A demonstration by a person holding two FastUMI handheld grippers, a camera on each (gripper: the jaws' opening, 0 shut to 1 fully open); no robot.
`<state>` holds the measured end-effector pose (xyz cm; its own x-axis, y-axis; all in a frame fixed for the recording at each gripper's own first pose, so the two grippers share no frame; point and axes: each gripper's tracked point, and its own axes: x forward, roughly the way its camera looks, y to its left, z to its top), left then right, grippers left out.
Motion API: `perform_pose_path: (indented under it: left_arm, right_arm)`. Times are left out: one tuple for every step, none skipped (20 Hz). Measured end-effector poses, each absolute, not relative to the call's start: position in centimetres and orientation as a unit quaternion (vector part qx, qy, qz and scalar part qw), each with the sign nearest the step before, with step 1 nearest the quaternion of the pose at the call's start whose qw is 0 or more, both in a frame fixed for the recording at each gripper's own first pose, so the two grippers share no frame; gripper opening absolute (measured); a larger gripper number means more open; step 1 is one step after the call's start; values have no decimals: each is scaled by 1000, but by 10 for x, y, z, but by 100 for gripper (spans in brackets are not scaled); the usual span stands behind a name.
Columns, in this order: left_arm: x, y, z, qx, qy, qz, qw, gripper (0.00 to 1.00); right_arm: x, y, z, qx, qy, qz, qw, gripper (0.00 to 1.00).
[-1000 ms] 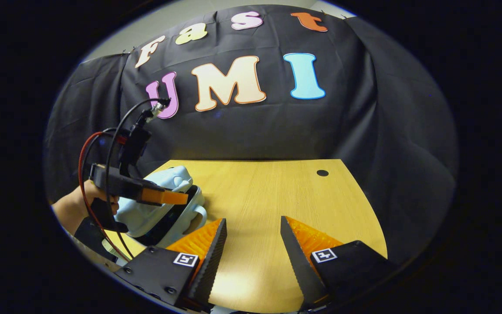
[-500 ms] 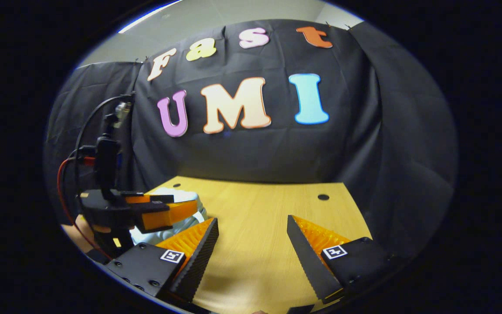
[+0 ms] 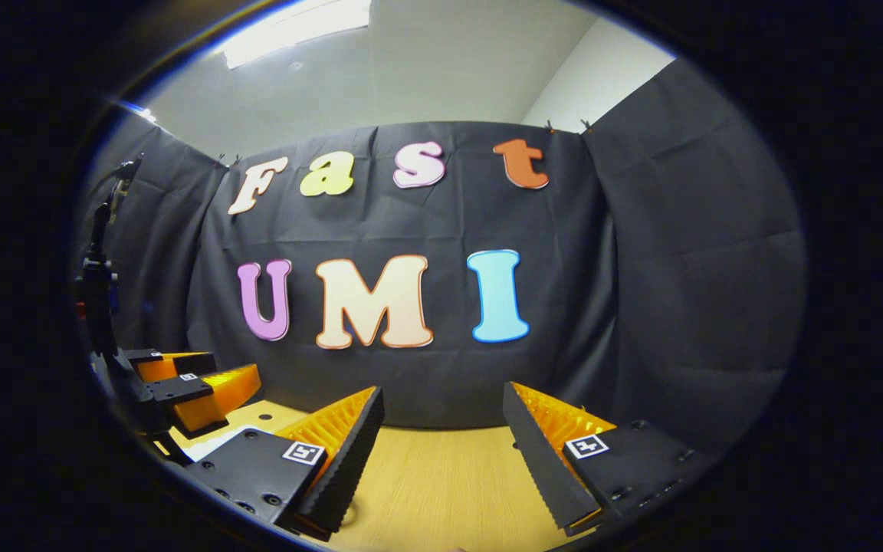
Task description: First open the suitcase, pack the skin care products into it, and then close the suitcase.
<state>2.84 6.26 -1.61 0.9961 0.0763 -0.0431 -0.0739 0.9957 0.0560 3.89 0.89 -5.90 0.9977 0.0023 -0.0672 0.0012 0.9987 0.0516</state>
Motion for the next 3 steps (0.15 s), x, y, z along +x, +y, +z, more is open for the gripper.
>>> perform_pose_path:
  left_arm:
    - [28,64,-13,27,21,33,999,94]
    - [27,66,-14,28,21,28,999,94]
    - [26,68,-14,29,21,24,999,94]
  right_arm:
    - [38,11,-55,28,29,-5,999,94]
    - [35,13,-50,28,24,-7,999,98]
    - [32,15,-48,22,20,-10,1000,98]
